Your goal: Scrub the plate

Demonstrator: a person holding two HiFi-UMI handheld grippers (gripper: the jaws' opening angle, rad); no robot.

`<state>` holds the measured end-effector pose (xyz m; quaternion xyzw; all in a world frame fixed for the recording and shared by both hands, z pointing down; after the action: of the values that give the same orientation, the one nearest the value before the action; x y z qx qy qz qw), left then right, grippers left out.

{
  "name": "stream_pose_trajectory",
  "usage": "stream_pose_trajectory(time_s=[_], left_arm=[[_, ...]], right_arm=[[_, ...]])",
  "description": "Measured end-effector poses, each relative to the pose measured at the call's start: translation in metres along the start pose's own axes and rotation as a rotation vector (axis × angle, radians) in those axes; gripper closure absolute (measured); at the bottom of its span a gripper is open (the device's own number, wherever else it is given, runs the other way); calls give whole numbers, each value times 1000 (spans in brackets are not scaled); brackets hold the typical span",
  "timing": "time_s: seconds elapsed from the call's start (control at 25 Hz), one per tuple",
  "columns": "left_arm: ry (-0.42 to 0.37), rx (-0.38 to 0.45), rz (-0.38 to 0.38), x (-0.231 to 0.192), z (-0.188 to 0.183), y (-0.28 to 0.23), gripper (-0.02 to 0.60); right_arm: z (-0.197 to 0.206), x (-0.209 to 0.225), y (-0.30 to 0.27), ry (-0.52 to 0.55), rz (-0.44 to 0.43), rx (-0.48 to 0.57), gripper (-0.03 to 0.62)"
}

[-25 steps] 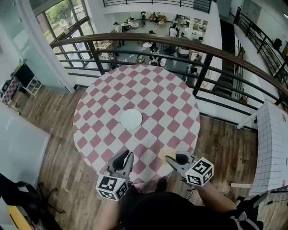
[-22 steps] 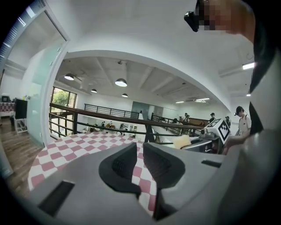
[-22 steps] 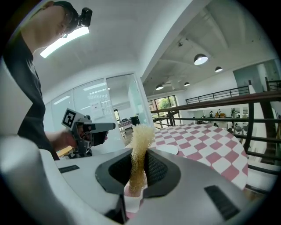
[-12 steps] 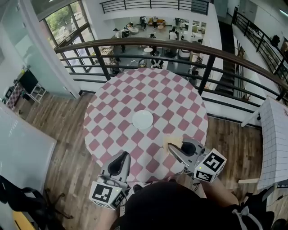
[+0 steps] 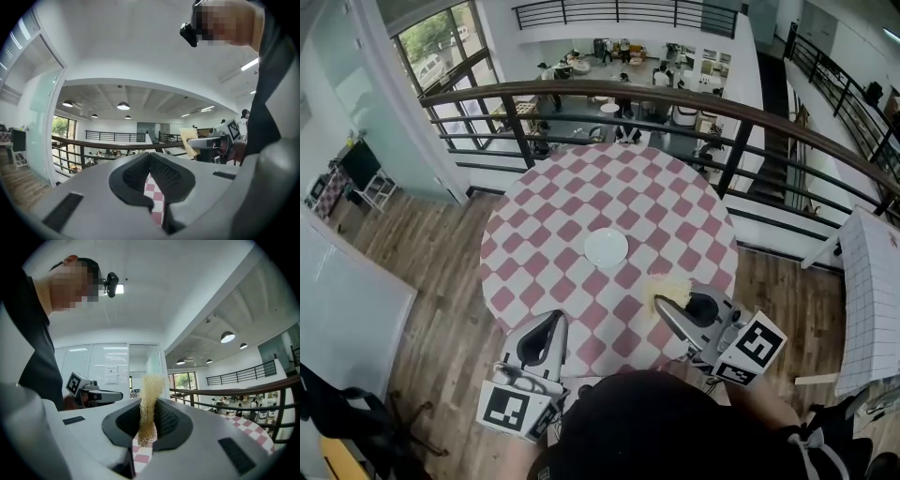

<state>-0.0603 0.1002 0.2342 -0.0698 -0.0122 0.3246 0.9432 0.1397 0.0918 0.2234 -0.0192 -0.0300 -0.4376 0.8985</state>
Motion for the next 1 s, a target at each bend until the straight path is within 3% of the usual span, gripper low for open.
stream_pose_trajectory(time_s=[0.52,1.0], left_arm=[[4,1,36,6,1,8,574],[15,-21,22,11,5,21,574]], right_arm=[[10,-15,-2,2,7,-45,546],[14,-26,4,-19,3,-51,546]])
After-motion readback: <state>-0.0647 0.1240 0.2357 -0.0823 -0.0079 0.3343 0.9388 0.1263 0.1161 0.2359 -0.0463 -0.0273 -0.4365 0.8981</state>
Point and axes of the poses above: the fingertips, and each gripper's own axes: y backward along the fingers, x to its right, z out of its underside, the point moved 4 cm from there along y, backward along the fingers, and after that the axes turned 3 degrees about -x, right-handed, at the moved point
